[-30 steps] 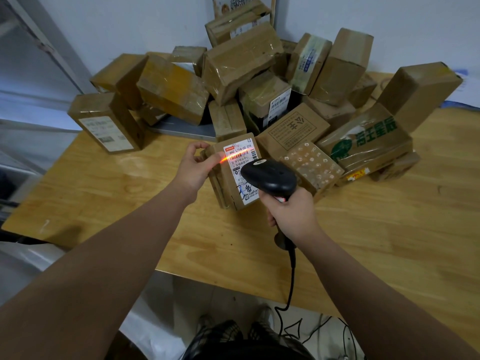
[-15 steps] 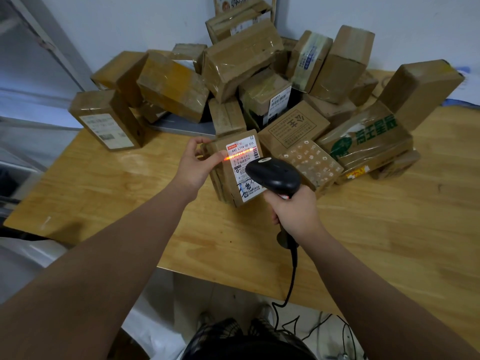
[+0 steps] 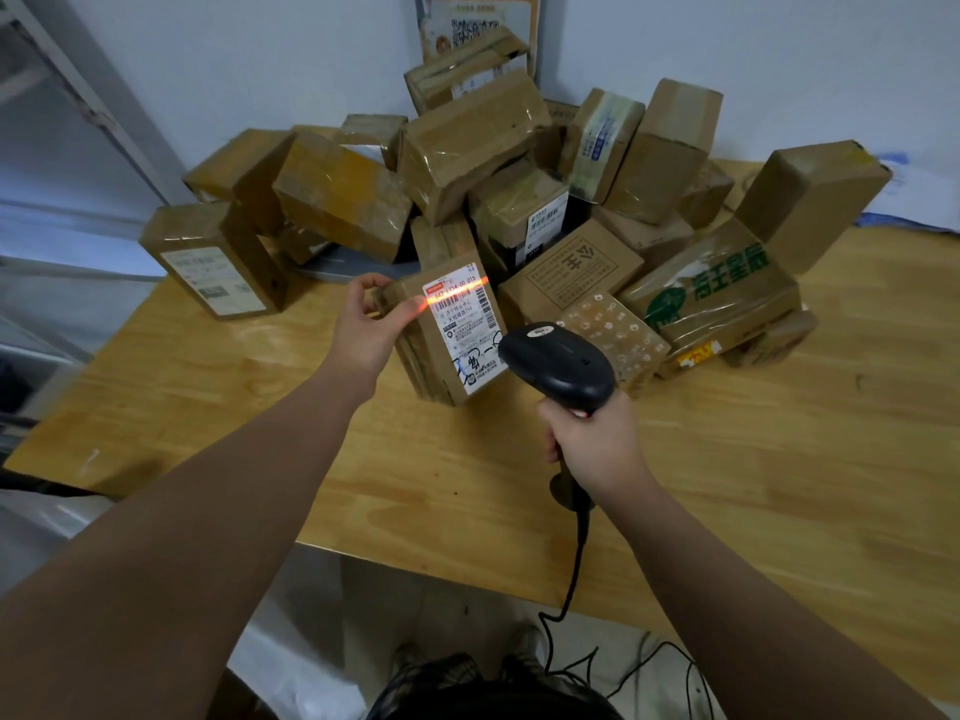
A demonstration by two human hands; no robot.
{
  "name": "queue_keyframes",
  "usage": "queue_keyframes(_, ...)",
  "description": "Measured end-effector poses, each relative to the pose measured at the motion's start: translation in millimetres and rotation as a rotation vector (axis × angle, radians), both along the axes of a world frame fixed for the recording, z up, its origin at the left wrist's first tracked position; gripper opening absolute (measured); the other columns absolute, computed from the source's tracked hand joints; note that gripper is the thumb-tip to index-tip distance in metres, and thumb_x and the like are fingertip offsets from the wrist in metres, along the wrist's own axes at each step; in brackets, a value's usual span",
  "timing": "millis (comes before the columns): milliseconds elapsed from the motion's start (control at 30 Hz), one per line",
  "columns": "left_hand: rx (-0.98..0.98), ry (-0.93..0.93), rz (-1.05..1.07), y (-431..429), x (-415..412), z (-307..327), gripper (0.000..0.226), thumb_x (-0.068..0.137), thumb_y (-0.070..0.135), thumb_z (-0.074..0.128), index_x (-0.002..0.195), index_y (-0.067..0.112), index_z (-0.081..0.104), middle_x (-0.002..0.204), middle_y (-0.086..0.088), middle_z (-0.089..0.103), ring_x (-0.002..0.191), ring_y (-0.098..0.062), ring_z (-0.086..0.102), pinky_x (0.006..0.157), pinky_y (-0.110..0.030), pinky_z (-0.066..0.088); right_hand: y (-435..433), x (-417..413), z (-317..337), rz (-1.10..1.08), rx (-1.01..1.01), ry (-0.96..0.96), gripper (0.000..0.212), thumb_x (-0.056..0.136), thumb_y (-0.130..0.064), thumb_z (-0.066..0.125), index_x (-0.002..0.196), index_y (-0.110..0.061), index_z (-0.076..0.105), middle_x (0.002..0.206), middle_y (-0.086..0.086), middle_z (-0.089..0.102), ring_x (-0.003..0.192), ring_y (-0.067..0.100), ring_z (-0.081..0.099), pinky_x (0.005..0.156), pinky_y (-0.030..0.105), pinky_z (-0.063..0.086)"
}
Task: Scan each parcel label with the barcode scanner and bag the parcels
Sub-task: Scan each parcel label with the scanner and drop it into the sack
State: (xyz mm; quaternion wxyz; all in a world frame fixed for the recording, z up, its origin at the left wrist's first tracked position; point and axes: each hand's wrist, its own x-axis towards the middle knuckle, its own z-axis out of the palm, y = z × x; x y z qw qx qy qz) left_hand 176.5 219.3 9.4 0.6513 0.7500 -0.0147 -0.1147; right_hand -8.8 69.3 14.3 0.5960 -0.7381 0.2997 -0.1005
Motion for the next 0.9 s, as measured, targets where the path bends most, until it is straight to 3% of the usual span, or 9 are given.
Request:
queue_keyframes(133, 0.02, -0.029, 0.01, 3, 3, 4, 0.037, 0.081, 0.021, 0.077, 0.103, 0.031, 0.049, 0.101, 0.002, 0.056, 0.103, -0.022, 0.06, 0.092, -0.039, 0.053, 0, -3, 3, 0.006, -0.016, 0.01, 0.023, 0.08, -0.007, 0.064, 0.057, -0.008, 0.061, 0.05, 0.009, 0.057, 0.045, 0.017, 0.056, 0.055, 0.033, 0.053)
queue_keyframes(300, 0.04, -0.077, 0.02, 7, 4, 9, 0.042, 0.082, 0.021, 0.075, 0.113, 0.025, 0.046, 0.1, 0.007, 0.053, 0.091, -0.008, 0.056, 0.08, -0.026, 0.052, 2, -4, 5, 0.023, -0.037, 0.009, 0.019, 0.079, -0.006, 0.065, 0.061, -0.009, 0.063, 0.051, 0.008, 0.057, 0.048, 0.02, 0.057, 0.058, 0.043, 0.055)
queue_keyframes(500, 0.051, -0.087, 0.024, 8, 3, 8, 0.041, 0.082, 0.021, 0.075, 0.112, 0.025, 0.046, 0.098, 0.01, 0.052, 0.089, -0.005, 0.054, 0.073, -0.021, 0.048, 4, -5, 6, 0.028, -0.033, -0.004, 0.019, 0.079, -0.005, 0.064, 0.062, -0.011, 0.062, 0.05, 0.006, 0.057, 0.046, 0.017, 0.056, 0.054, 0.035, 0.053)
queue_keyframes(600, 0.033, -0.061, 0.016, 12, 3, 7, 0.039, 0.081, 0.022, 0.076, 0.107, 0.029, 0.048, 0.103, 0.004, 0.056, 0.1, -0.018, 0.059, 0.083, -0.031, 0.054, 5, -4, 5, 0.057, -0.001, -0.014, 0.021, 0.08, -0.004, 0.065, 0.061, -0.014, 0.062, 0.05, 0.009, 0.056, 0.046, 0.018, 0.055, 0.051, 0.03, 0.05)
queue_keyframes(700, 0.003, -0.039, 0.003, 17, -4, 6, 0.035, 0.081, 0.023, 0.077, 0.1, 0.033, 0.049, 0.109, -0.002, 0.06, 0.108, -0.024, 0.061, 0.092, -0.04, 0.054, 10, -4, 5, 0.092, 0.004, -0.037, 0.024, 0.08, -0.004, 0.066, 0.059, -0.015, 0.062, 0.048, 0.007, 0.056, 0.045, 0.017, 0.055, 0.052, 0.034, 0.05)
queue_keyframes(900, -0.063, -0.052, 0.03, 59, -30, 12, 0.031, 0.083, 0.022, 0.074, 0.1, 0.033, 0.05, 0.106, 0.002, 0.061, 0.099, -0.016, 0.063, 0.088, -0.034, 0.055, 58, 2, 9, 0.108, 0.056, -0.062, 0.024, 0.079, -0.002, 0.066, 0.057, -0.009, 0.06, 0.048, 0.009, 0.052, 0.044, 0.019, 0.051, 0.05, 0.032, 0.048)
